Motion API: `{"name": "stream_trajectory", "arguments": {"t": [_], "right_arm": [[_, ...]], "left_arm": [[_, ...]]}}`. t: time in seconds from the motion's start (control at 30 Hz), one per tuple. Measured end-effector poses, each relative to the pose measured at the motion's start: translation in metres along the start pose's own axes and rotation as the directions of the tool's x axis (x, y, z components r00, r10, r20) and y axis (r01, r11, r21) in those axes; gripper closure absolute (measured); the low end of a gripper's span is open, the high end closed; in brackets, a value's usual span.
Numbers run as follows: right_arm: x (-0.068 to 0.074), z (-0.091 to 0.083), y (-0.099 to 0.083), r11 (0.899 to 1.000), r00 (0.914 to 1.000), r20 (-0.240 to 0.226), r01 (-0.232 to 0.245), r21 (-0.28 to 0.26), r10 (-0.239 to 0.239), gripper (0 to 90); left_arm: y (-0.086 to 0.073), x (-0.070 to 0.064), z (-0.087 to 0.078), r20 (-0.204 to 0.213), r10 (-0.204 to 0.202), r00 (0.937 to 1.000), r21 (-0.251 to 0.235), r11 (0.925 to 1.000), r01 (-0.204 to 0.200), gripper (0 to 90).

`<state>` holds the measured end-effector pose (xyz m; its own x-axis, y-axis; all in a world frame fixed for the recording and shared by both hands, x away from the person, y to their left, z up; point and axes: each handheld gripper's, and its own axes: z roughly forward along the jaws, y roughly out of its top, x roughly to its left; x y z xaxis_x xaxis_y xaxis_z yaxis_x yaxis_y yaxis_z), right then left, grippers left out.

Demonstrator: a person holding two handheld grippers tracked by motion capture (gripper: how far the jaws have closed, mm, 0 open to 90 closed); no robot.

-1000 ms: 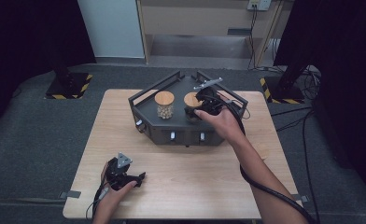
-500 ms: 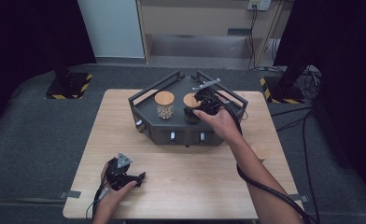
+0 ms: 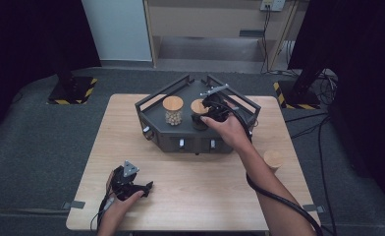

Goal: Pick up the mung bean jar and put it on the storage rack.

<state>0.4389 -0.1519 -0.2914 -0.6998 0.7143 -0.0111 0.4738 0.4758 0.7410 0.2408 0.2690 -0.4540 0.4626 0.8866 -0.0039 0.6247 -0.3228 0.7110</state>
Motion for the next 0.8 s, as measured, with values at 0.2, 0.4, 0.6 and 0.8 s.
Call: {"name": "stream_trajectory", "arguments": {"t": [0.2, 0.4, 0.6, 0.8], "right_arm": [[0.0008, 0.0032, -0.0006, 1.0, 1.0, 0.001, -0.008, 0.001, 0.008, 25.6], [0.0006, 0.0048, -0.0003, 1.0, 1.0, 0.001, -0.002, -0.001, 0.002, 25.6], [-0.0003, 0.0058, 0.0, 1.0, 1.0, 0.002, -0.004, -0.006, 0.004, 25.6], [0.001, 0.0096, -0.0018, 1.0, 0.9999, 0.001, -0.011, -0.007, 0.011, 25.6]], "left_arm": [[0.0001, 0.0001, 0.0, 0.0, 0.0, 1.0, 0.0, 1.0, 0.0, 1.5], [0.0001, 0.0002, 0.0, 0.001, 0.001, 1.0, 0.001, 1.0, -0.001, 1.5], [0.0002, 0.0005, 0.0001, 0.003, 0.0, 1.0, 0.001, 1.0, 0.0, 1.4], [0.0003, 0.0006, 0.0001, 0.003, 0.001, 1.0, 0.001, 1.0, -0.001, 1.4]]}}
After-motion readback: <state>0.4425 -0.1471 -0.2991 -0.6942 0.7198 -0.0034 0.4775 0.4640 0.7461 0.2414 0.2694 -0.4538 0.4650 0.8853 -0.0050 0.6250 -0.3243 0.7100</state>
